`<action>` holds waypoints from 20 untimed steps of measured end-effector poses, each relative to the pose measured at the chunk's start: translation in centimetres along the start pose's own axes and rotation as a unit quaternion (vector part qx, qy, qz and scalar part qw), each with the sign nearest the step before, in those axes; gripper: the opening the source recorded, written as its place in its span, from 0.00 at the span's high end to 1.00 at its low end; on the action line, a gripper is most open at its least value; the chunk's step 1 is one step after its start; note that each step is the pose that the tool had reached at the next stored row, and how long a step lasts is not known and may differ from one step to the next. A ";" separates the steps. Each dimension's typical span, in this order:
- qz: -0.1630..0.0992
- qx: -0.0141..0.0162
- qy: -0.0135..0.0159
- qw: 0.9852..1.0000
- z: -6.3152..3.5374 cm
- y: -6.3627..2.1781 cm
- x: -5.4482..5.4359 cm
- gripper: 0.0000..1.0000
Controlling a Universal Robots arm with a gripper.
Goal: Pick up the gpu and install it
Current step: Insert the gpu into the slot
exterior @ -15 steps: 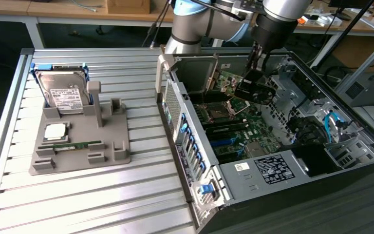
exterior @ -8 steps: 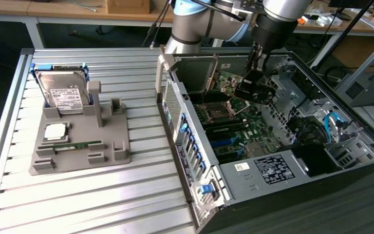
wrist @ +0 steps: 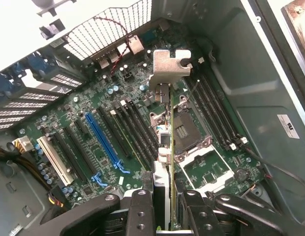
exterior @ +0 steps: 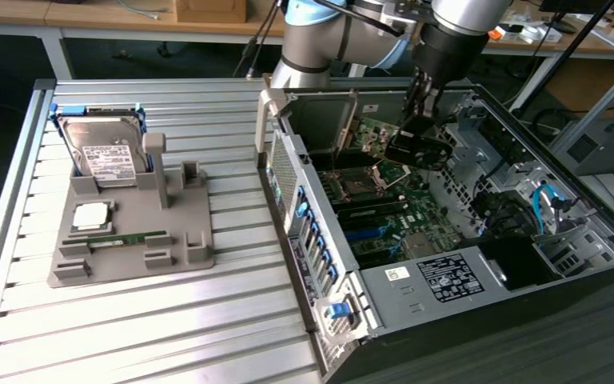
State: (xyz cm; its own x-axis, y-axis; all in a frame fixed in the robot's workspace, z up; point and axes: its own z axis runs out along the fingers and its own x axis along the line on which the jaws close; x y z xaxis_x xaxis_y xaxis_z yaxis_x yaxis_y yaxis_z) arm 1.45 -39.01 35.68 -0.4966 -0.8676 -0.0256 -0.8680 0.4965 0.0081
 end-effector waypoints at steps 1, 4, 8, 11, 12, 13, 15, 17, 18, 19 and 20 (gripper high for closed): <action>-0.002 0.000 0.000 1.000 0.00 0.00 0.0 0.73; -0.013 0.000 0.000 1.000 0.00 0.00 0.0 0.73; -0.029 -0.001 0.000 1.000 0.02 0.00 0.0 0.73; -0.035 -0.001 0.000 0.999 0.03 0.00 0.0 0.73; -0.036 -0.001 0.000 0.999 0.03 0.00 0.0 0.73; -0.037 -0.001 0.000 0.999 0.03 0.00 0.0 0.73; -0.039 -0.001 0.000 0.999 0.03 0.00 0.0 0.73; -0.042 -0.001 0.000 0.999 0.04 0.00 0.0 0.73; -0.043 -0.001 0.000 0.999 0.04 0.00 0.0 0.73; -0.045 -0.001 0.000 0.999 0.04 0.00 0.0 0.73; -0.046 -0.001 0.000 0.999 0.04 0.00 0.0 0.73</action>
State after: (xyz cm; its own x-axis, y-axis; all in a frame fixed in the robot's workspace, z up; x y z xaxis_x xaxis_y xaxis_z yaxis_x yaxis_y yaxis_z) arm 1.45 -39.01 35.64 -0.4148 -0.9096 -0.0257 -0.9099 0.4147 0.0081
